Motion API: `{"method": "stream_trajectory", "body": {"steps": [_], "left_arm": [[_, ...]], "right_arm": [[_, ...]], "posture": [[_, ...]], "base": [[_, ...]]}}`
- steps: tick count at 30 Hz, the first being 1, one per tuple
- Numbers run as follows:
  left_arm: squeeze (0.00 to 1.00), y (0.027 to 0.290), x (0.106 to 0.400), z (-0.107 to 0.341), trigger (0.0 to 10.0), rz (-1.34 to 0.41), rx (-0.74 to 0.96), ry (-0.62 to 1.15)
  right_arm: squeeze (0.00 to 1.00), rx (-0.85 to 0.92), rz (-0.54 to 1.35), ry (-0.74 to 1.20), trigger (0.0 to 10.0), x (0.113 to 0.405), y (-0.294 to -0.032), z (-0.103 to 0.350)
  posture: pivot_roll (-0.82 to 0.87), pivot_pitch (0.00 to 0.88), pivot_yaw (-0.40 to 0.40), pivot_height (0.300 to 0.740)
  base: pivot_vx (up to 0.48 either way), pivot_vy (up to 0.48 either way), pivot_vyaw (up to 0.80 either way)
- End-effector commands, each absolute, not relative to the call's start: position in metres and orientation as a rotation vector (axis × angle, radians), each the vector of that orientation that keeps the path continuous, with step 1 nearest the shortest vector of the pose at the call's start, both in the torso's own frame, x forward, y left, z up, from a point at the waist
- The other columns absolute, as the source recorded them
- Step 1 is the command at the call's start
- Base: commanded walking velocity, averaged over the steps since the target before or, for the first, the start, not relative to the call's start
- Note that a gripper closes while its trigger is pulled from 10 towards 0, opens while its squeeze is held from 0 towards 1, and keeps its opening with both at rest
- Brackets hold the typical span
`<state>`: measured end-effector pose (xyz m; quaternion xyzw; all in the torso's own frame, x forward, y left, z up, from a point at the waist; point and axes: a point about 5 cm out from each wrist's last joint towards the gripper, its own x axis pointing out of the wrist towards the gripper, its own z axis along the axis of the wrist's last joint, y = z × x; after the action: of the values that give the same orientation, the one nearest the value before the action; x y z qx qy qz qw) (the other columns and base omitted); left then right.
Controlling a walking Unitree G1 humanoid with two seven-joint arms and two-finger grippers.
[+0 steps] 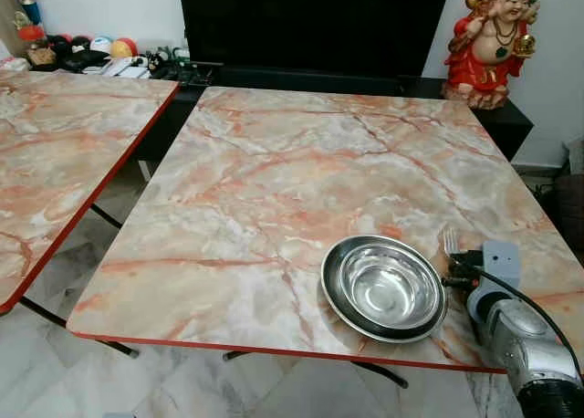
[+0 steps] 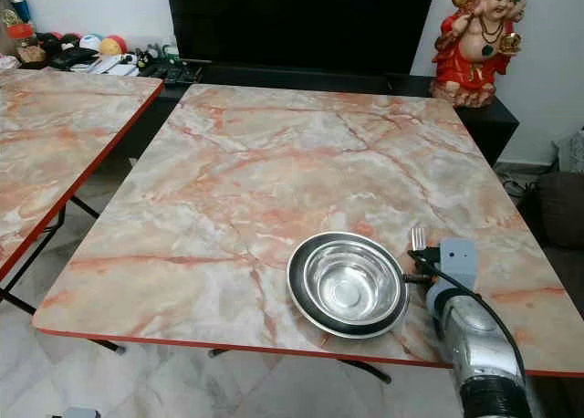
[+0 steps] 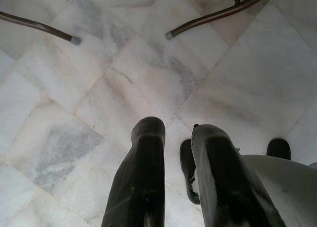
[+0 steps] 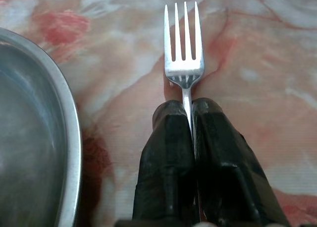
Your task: Setting the table
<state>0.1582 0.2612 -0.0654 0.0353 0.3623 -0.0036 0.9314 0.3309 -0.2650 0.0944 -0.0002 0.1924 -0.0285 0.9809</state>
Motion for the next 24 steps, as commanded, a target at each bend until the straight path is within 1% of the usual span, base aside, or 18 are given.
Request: {"method": "stream_trajectory", "body": {"steps": [1, 4, 7, 8, 9, 10, 12, 13, 14, 15, 16, 19, 20, 21, 22, 23, 24], "left_arm": [[0.0, 0.2639, 0.1531, -0.0674, 10.0, 0.005, 0.062, 0.764], [0.0, 0.264, 0.1529, -0.0674, 10.0, 0.003, 0.064, 0.765], [0.0, 0.2639, 0.1529, -0.0675, 10.0, 0.0, 0.067, 0.767], [0.0, 0.2639, 0.153, -0.0675, 10.0, 0.0, 0.067, 0.766], [0.0, 0.2637, 0.153, -0.0675, 10.0, -0.001, 0.067, 0.766], [0.0, 0.2633, 0.1531, -0.0676, 10.0, -0.001, 0.067, 0.766], [0.0, 0.2629, 0.1533, -0.0677, 10.0, -0.001, 0.066, 0.765], [0.0, 0.2628, 0.1533, -0.0677, 10.0, -0.001, 0.066, 0.765], [0.0, 0.2627, 0.1533, -0.0677, 10.0, -0.001, 0.066, 0.765], [0.0, 0.2627, 0.1533, -0.0677, 10.0, -0.001, 0.066, 0.765], [0.0, 0.2624, 0.1534, -0.0678, 10.0, -0.002, 0.066, 0.765], [0.0, 0.2624, 0.1537, -0.0678, 10.0, -0.002, 0.066, 0.766], [0.0, 0.2624, 0.1537, -0.0678, 10.0, -0.002, 0.066, 0.766], [0.0, 0.2623, 0.1537, -0.0678, 10.0, -0.002, 0.065, 0.766], [0.0, 0.2623, 0.1537, -0.0678, 10.0, -0.002, 0.065, 0.766], [0.0, 0.2623, 0.1537, -0.0678, 10.0, -0.002, 0.065, 0.766], [0.0, 0.2624, 0.1537, -0.0677, 10.0, -0.001, 0.065, 0.766]], "right_arm": [[0.39, 0.02, -0.057, 0.374, 10.0, 0.3336, -0.2641, 0.0968], [0.4, 0.021, -0.056, 0.376, 10.0, 0.3336, -0.2636, 0.0962], [0.33, 0.015, -0.05, 0.382, 10.0, 0.334, -0.262, 0.0948], [0.33, 0.015, -0.049, 0.382, 10.0, 0.3342, -0.2619, 0.0945], [0.26, 0.014, -0.048, 0.383, 10.0, 0.3343, -0.2618, 0.0944], [0.24, 0.015, -0.045, 0.382, 10.0, 0.3345, -0.2615, 0.0942], [0.29, 0.015, -0.04, 0.384, 10.0, 0.3346, -0.2611, 0.0935], [0.29, 0.015, -0.039, 0.384, 10.0, 0.3346, -0.2609, 0.0932], [0.47, 0.016, -0.038, 0.385, 10.0, 0.3346, -0.2608, 0.0931], [0.47, 0.016, -0.038, 0.385, 10.0, 0.3346, -0.2608, 0.0931], [0.61, 0.017, -0.037, 0.386, 10.0, 0.3346, -0.2605, 0.0928], [0.56, 0.013, -0.037, 0.39, 10.0, 0.3346, -0.2605, 0.0918], [0.56, 0.012, -0.037, 0.391, 10.0, 0.3346, -0.2605, 0.0916], [0.45, 0.01, -0.039, 0.392, 10.0, 0.3345, -0.2607, 0.0914], [0.45, 0.01, -0.04, 0.392, 10.0, 0.3345, -0.2608, 0.0912], [0.19, 0.009, -0.041, 0.393, 10.0, 0.3346, -0.2609, 0.091], [0.19, 0.008, -0.041, 0.393, 10.0, 0.3347, -0.2609, 0.091]], "posture": [[0.09, 0.08, -0.012, 0.74], [0.09, 0.081, -0.012, 0.74], [0.09, 0.081, -0.012, 0.74], [0.09, 0.081, -0.012, 0.74], [0.09, 0.081, -0.012, 0.74], [0.09, 0.082, -0.012, 0.74], [0.09, 0.081, -0.013, 0.74], [0.09, 0.081, -0.013, 0.74], [0.09, 0.081, -0.013, 0.74], [0.09, 0.081, -0.013, 0.74], [0.09, 0.08, -0.011, 0.74], [0.09, 0.079, -0.012, 0.74], [0.09, 0.079, -0.012, 0.74], [0.1, 0.079, -0.012, 0.74], [0.1, 0.079, -0.012, 0.74], [0.1, 0.079, -0.012, 0.74], [0.1, 0.079, -0.012, 0.74]], "base": [[0.0, 0.0, 0.0], [0.0, 0.0, 0.0], [0.0, 0.0, 0.0], [0.0, 0.0, 0.0], [0.0, 0.0, 0.0], [0.0, 0.0, 0.0], [0.0, 0.0, 0.0], [0.0, 0.0, 0.0], [0.0, 0.0, 0.0], [0.0, 0.0, 0.0], [0.0, 0.0, 0.0], [0.0, 0.0, 0.0], [0.0, 0.0, 0.0], [0.0, 0.0, 0.0], [0.0, 0.0, 0.0], [0.0, 0.0, 0.0], [0.0, 0.0, 0.0]]}}
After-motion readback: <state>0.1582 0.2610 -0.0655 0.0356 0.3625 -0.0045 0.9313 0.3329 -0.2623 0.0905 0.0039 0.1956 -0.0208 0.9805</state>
